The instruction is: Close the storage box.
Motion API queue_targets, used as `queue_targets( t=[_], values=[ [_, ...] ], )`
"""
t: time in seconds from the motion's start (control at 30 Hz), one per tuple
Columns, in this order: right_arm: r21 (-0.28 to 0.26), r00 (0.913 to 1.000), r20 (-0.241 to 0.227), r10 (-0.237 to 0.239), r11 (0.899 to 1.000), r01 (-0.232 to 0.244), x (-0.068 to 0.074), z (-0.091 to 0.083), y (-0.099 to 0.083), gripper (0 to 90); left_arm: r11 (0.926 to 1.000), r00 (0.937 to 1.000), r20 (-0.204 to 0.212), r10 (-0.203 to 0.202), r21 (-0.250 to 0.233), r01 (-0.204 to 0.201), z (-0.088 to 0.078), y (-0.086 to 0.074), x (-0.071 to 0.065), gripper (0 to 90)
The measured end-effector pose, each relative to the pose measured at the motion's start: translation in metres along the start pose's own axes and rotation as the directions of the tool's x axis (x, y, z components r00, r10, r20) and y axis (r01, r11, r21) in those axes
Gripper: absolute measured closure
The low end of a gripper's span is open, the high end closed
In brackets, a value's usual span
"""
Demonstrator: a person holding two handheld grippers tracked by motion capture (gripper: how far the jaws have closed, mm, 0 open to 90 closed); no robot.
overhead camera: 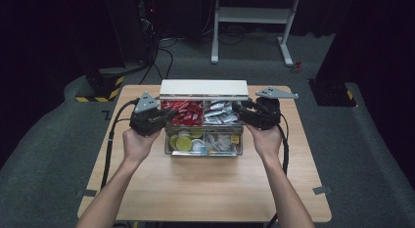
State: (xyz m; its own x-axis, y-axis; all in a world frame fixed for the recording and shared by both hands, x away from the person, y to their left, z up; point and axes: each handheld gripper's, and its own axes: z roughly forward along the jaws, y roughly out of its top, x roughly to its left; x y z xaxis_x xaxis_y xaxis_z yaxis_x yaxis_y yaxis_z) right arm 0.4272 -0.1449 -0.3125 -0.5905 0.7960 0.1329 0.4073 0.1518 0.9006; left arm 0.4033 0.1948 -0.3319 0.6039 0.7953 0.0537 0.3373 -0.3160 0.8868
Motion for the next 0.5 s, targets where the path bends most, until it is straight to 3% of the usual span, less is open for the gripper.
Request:
queue_targets(
  t=[0.5],
  values=[
    [-0.002,1.0000,0.008,-0.003,1.000,0.003,0.001,0.000,0.000,56.3,0.9991,0.9994,0.028,0.021,-0.036,-0.020,-0.023,-0.006,-0.002,85.6]
  ],
)
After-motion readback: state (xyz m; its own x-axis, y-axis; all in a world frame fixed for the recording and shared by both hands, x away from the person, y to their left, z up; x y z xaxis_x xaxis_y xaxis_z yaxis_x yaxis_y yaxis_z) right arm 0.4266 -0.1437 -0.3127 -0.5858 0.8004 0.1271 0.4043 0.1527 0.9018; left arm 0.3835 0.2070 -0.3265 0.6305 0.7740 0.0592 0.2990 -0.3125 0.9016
